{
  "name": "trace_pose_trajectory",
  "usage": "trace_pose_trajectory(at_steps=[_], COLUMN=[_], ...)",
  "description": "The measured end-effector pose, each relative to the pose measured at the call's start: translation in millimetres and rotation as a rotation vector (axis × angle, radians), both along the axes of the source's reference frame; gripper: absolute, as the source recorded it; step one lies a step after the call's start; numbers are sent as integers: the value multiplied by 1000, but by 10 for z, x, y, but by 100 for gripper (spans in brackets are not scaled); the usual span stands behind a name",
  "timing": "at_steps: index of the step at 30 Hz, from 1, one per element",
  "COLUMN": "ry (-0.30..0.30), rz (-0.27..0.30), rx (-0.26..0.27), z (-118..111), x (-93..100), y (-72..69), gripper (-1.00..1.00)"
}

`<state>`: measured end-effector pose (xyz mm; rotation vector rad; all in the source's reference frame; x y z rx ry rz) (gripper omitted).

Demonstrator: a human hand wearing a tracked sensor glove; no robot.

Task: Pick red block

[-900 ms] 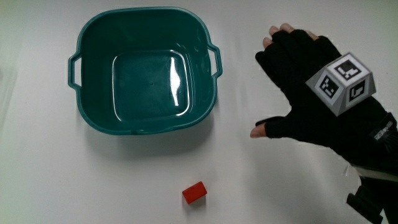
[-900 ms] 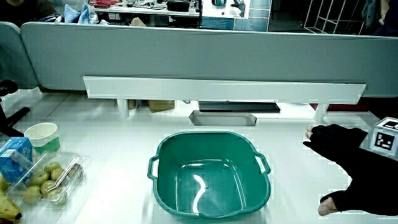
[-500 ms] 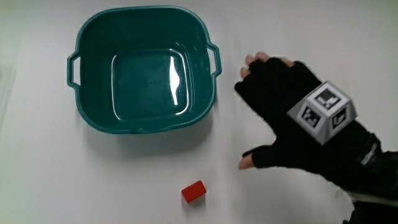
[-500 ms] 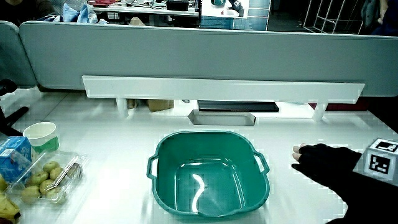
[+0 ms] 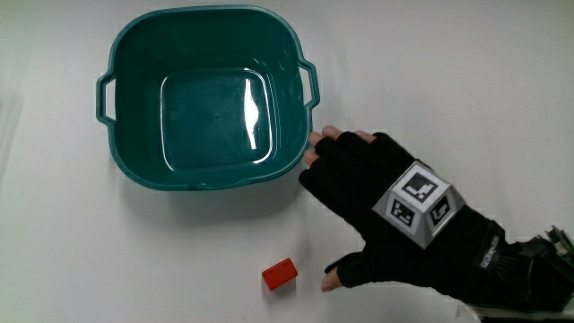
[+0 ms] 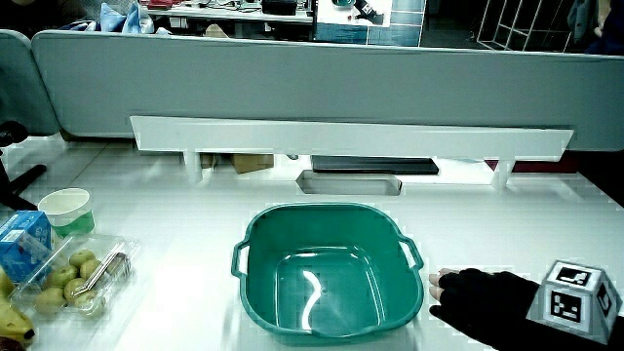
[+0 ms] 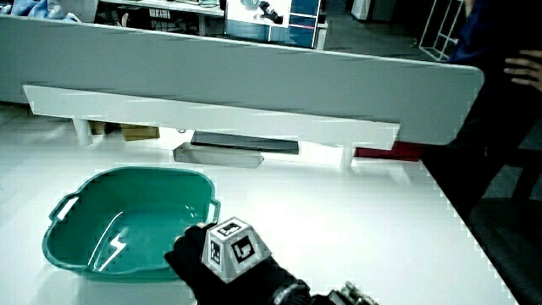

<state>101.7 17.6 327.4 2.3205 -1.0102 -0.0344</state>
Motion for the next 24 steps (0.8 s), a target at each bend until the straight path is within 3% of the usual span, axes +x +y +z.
trace_pose_trajectory(at_steps=[4, 5, 7, 8, 9, 10, 17, 18, 24], ry=[5, -9, 0, -4, -15, -7, -10, -2, 18], rz=[-9, -2, -39, -48, -47, -67, -115, -118, -153], rx=[-4, -42, -11, -39, -33, -71, -65, -93, -107], z=[98, 174, 172, 201, 171, 261, 306, 364, 459], x=[-59, -64, -131, -155, -192, -199, -363, -374, -497], y=[65, 85, 122, 141, 153, 183, 273, 291, 348], gripper=[0, 0, 0, 0, 0, 0, 0, 0, 0])
